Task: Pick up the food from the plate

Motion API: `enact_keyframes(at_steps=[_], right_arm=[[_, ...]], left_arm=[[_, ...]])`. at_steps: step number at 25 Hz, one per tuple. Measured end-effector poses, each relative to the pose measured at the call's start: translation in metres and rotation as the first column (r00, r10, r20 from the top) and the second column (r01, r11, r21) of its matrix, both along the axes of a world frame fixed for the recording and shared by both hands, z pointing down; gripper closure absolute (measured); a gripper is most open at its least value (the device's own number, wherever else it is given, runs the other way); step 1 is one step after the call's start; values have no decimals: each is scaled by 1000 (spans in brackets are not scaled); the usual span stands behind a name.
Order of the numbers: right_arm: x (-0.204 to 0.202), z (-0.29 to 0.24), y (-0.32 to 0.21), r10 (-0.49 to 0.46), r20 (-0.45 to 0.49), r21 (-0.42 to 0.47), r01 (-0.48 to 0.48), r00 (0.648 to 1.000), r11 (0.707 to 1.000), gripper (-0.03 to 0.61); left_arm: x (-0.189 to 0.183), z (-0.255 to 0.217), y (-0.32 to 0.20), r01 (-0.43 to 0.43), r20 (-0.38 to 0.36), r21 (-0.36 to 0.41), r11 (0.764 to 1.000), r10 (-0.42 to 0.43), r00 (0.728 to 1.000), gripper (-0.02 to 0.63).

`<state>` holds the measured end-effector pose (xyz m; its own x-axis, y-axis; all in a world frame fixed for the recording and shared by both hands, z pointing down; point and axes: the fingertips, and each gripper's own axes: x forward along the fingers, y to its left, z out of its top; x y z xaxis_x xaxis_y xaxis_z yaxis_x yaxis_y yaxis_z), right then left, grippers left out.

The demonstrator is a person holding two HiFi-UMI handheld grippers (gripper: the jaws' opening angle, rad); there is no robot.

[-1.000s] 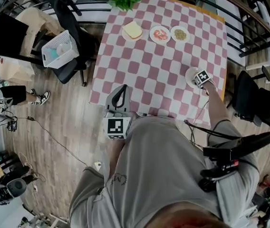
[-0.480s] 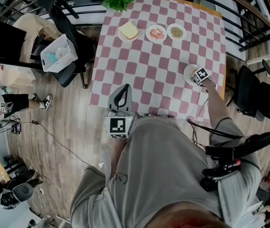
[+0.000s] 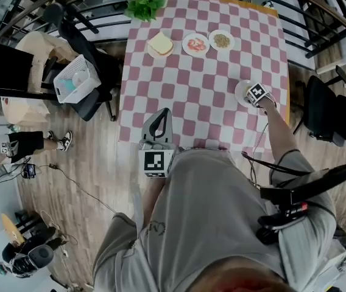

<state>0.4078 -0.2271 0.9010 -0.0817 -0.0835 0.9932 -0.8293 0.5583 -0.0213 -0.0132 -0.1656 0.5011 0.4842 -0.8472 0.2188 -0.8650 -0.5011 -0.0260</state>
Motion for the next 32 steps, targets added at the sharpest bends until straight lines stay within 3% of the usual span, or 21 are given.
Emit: enact_keyframes(at_steps=[11, 19, 32], right_arm=[[2, -2, 0, 35, 15, 51, -36, 999, 998, 244], [3, -3, 2, 31, -15, -9, -32, 999, 999, 244], [-21, -30, 20, -211, -35, -136, 205, 977, 969, 244]], left_arm=[[-5, 1, 6, -5, 3, -1, 1000, 5, 1000, 606], [-19, 1, 5, 20, -7, -5, 1000, -20, 1000, 606], [-30, 4, -18, 5, -58, 7, 1000, -5, 998, 606]])
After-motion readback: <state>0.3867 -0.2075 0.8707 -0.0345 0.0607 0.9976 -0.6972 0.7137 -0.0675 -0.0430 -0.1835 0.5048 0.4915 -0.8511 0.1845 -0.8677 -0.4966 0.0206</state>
